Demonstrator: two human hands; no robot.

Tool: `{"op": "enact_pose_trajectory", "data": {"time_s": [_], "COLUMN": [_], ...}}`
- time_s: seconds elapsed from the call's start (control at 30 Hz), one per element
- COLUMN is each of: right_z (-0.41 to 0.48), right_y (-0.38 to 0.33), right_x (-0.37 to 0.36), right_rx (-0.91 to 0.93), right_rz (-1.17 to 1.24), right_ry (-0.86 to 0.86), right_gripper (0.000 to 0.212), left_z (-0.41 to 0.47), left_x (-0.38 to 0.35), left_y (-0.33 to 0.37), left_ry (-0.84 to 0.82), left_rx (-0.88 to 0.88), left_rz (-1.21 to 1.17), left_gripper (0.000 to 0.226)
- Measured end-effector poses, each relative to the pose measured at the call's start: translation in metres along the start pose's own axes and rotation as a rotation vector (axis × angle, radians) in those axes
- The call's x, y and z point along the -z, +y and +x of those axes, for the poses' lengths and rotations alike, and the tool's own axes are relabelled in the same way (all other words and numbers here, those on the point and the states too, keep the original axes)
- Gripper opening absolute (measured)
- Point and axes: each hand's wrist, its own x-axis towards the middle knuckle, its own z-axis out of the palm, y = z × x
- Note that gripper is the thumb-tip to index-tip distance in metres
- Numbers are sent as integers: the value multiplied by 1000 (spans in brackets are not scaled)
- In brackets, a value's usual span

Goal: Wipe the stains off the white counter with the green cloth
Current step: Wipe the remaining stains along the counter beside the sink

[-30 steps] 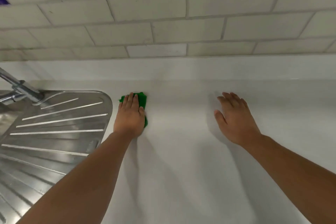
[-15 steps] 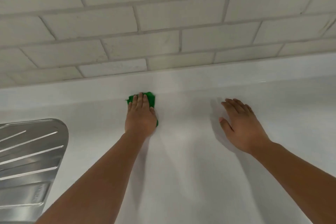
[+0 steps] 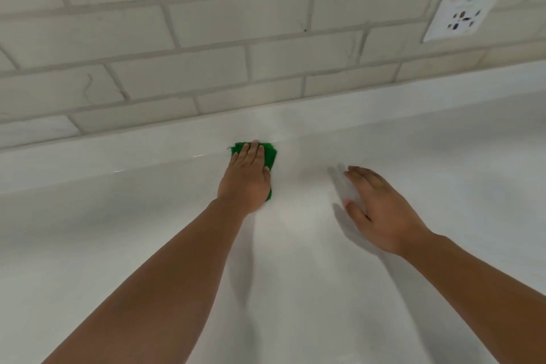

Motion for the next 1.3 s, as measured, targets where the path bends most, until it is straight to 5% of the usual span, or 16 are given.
{"op": "enact_pose_trajectory", "data": {"time_s": [0.4,0.87,1.17,1.3], "right_z": [-4,-38,-59,-68], "right_y": [151,260,280,276], "right_x": [39,76,91,97], "right_rx": [46,-54,-141,-137], "right_rz": [47,14,51,81], "right_ry": [33,78,78,73], "right_gripper": [60,67,67,56], "left_z": [76,160,101,50], "left_x": [-35,-65,-66,-67], "left_y": [171,326,337,310], "left_ry": [7,-111,-131,-41], "left_rx": [-28,-301,-612,-570], "left_rz": [-56,-24,-191,-313], "left_gripper": [56,57,54,54]}}
